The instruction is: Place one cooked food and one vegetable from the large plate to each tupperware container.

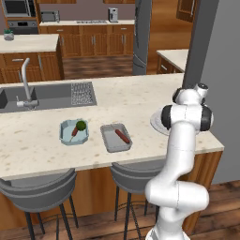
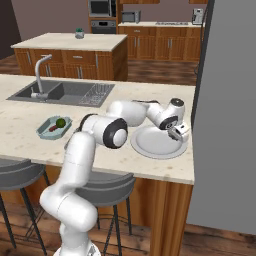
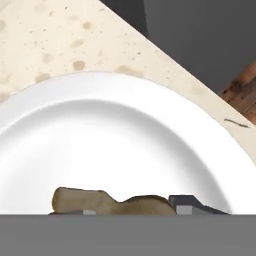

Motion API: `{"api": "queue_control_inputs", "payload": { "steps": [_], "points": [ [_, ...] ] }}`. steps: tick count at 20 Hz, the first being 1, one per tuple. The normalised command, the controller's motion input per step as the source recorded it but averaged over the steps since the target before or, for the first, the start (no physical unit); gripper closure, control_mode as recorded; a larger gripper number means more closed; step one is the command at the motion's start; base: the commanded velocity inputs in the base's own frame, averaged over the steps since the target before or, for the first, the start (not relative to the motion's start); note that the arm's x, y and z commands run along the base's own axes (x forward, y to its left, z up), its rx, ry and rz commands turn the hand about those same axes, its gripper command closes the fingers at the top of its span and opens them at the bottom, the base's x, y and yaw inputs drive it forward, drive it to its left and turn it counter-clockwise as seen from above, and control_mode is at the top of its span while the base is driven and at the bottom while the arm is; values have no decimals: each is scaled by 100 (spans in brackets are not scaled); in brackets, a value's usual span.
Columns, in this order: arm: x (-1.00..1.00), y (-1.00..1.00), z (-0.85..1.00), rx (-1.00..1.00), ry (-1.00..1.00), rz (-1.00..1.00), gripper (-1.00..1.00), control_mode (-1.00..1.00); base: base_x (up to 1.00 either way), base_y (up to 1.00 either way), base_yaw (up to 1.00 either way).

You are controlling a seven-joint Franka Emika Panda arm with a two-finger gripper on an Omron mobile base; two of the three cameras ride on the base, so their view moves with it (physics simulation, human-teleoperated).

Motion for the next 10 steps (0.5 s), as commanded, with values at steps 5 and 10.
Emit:
{"api": "queue_control_inputs", "payload": {
  "steps": [5, 10],
  "points": [
    [-100, 85, 91, -2, -17, 2, 100, -100, 0, 0, 0],
    [-100, 100, 79, -15, -10, 13, 100, -100, 0, 0, 0]
  ]
}}
